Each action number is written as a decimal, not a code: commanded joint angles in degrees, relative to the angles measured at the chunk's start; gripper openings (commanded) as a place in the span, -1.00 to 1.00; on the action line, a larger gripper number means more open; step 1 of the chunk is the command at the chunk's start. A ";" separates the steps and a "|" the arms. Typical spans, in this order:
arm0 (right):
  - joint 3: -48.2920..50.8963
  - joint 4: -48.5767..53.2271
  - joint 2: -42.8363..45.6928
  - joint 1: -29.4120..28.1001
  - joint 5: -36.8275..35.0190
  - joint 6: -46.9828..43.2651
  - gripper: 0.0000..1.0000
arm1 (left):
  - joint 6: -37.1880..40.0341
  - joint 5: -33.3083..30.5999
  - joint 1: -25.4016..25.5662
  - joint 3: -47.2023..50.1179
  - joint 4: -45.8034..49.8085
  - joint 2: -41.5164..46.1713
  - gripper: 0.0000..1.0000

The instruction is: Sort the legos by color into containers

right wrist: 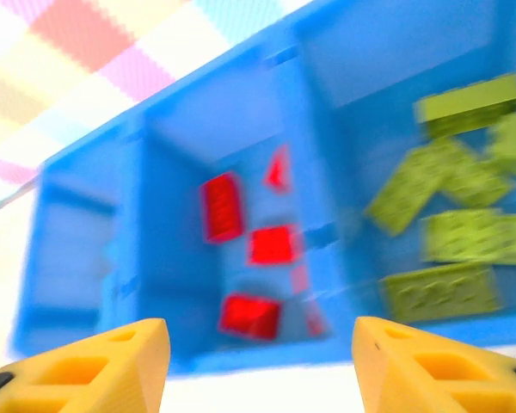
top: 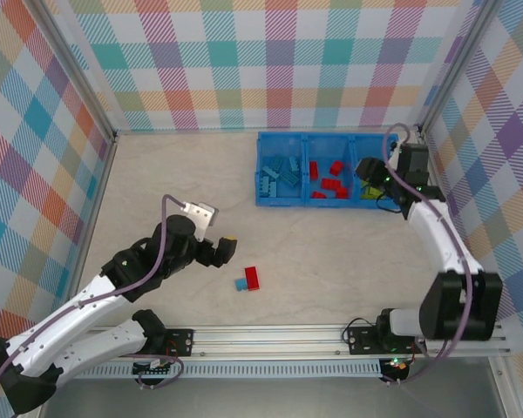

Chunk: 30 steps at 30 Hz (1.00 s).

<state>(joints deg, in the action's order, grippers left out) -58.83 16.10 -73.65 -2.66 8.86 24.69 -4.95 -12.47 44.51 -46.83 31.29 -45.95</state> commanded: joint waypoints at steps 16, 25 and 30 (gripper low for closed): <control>7.50 -0.66 -10.75 -50.60 -6.91 18.23 0.17 | 42.96 31.07 -2.55 4.42 9.24 10.98 1.00; 0.13 0.90 -24.07 -55.43 -10.81 21.63 0.35 | 46.96 35.80 -2.50 11.77 7.49 14.82 1.00; -2.34 0.82 -27.20 -57.21 -10.96 22.97 0.38 | 47.07 36.02 -2.47 11.91 7.22 14.04 1.00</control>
<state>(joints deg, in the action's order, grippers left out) -59.75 17.12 -99.57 -59.02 -1.13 45.54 40.38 21.43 42.44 -35.05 38.89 -31.79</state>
